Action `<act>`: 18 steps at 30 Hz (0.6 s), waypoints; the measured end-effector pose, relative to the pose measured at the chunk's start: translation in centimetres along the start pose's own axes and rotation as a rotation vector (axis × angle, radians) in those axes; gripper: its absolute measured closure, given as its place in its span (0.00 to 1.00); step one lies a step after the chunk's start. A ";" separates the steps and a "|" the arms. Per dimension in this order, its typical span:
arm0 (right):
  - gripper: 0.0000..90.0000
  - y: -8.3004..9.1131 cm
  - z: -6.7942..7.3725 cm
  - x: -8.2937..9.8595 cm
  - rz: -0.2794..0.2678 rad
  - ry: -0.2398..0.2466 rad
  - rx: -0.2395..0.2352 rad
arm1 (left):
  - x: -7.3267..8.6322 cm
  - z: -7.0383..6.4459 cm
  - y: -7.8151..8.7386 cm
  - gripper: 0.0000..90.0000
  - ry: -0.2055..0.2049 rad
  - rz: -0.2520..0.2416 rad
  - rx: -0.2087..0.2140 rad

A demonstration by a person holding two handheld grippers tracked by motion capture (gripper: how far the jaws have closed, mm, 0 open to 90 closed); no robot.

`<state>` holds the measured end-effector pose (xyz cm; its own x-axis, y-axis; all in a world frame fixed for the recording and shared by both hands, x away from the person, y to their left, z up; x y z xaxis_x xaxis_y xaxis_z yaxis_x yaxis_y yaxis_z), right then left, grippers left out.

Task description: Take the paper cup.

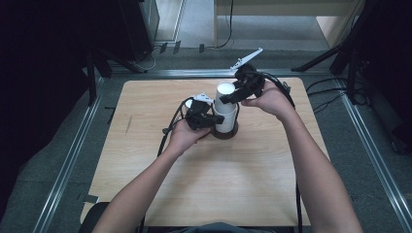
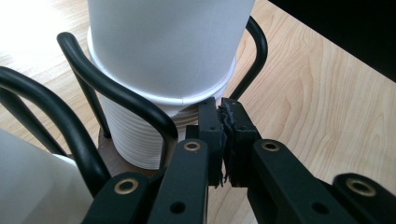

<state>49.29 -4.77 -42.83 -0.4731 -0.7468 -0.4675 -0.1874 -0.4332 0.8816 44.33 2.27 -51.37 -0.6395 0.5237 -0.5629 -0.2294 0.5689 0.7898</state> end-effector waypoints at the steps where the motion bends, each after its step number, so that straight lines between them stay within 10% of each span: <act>1: 0.24 0.0 0.0 -0.2 0.003 -0.001 -0.004 | 0.0 0.0 0.0 0.97 0.000 -0.001 -0.001; 18: 0.35 -0.9 -0.2 -0.7 0.068 -0.008 0.018 | 0.0 0.0 -0.1 0.96 -0.001 -0.004 0.001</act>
<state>49.98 -4.00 -43.27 -0.4920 -0.7700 -0.4063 -0.1700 -0.3727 0.9122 44.36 2.22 -51.41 -0.6382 0.5219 -0.5660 -0.2314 0.5712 0.7876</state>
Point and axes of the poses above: each handheld gripper's, and its own axes: y roughly backward along the jaws, x roughly out of its underside, z roughly to its left, the point moved 9 cm from there along -y, roughly forward along the jaws, and after that the axes turned 15 degrees about z, right-handed, at the moved point
